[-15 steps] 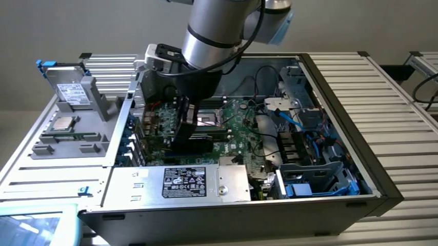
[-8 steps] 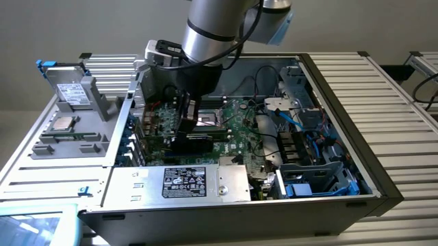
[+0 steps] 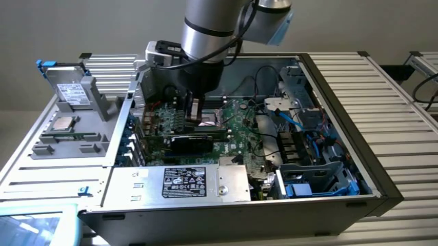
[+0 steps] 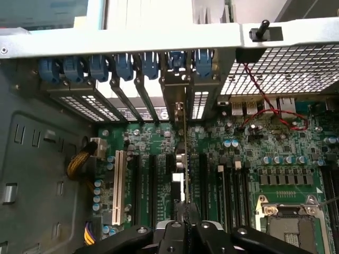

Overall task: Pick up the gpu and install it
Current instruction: 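Insert the gpu into the slot, then press down on the gpu until it lock into place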

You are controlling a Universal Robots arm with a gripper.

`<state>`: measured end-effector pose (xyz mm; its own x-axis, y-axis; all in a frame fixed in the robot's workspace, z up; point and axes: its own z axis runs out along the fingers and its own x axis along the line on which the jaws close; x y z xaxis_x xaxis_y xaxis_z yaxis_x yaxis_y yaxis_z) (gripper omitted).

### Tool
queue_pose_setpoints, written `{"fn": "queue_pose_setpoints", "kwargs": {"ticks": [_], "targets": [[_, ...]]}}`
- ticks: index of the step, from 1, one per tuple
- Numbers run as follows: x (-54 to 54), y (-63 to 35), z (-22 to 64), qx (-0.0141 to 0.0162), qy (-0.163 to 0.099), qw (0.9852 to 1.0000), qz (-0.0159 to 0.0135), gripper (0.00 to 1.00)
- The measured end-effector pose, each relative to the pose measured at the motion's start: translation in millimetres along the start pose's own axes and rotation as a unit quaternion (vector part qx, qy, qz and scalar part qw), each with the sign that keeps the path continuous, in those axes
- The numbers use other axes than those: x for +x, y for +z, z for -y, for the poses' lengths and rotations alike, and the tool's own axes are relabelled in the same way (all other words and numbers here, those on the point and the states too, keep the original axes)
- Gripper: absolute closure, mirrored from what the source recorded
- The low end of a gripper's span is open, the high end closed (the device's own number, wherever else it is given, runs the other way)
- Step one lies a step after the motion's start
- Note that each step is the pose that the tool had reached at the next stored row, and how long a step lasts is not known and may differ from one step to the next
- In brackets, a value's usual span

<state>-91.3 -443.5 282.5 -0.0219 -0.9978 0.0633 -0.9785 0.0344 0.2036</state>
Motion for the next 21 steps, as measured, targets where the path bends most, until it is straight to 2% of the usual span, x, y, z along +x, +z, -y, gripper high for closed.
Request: {"fn": "queue_pose_setpoints", "kwargs": {"ticks": [1, 3, 4, 5, 21], "targets": [[0.0, 0.0, 0.0, 0.0096, -0.001, 1.0000, 0.0000, 0.88], [-0.2, 0.0, 0.0, 0.0263, -0.002, 0.9997, 0.0002, 0.88], [-0.6, 0.0, 0.0, 0.0338, -0.002, 0.9994, 0.0002, 0.88], [-1.5, 0.0, 0.0, 0.0388, -0.002, 0.9992, 0.0001, 0.88], [-2.0, -0.1, -0.1, 0.0393, -0.002, 0.9992, -0.0004, 0.88]]}}
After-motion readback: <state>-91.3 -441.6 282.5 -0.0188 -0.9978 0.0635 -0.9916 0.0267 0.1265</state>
